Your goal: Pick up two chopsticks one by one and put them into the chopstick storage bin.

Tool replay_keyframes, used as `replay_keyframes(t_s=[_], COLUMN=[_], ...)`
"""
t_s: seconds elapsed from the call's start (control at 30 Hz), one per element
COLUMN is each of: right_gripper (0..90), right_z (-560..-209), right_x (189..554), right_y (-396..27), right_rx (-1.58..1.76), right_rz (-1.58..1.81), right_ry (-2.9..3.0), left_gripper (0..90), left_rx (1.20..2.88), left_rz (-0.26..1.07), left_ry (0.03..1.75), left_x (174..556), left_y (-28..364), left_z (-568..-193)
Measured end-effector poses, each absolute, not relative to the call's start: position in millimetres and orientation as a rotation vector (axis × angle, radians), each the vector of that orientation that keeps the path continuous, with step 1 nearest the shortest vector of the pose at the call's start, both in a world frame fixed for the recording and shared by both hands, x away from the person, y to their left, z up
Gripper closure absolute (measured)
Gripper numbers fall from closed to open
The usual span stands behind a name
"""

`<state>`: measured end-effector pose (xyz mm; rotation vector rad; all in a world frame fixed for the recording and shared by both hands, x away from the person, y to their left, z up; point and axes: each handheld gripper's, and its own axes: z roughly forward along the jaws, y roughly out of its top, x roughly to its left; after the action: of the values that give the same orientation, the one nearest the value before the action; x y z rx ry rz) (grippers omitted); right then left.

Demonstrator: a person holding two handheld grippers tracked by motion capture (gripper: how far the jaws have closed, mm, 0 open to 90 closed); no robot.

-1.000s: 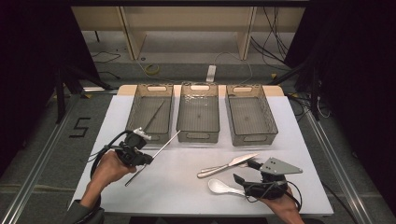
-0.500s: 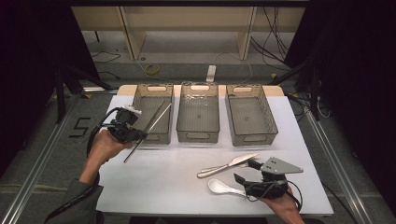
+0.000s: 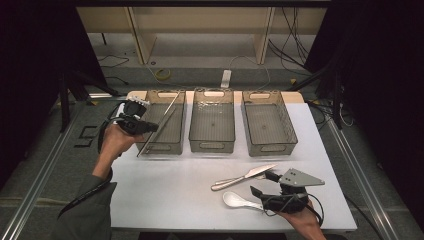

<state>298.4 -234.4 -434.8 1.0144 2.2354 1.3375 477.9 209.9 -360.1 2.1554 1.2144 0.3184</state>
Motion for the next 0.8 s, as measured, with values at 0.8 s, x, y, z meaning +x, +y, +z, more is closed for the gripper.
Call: replay_keyframes(t_s=[0.8], right_gripper=[29.3], right_z=[-435], right_x=[298], right_y=[-235], right_rx=[1.014], right_rz=[1.344], right_ry=[2.235], left_gripper=[84.8], left_rx=[2.048], left_rz=[0.411], left_ry=[1.294], left_x=[533], left_y=[214], left_z=[-361])
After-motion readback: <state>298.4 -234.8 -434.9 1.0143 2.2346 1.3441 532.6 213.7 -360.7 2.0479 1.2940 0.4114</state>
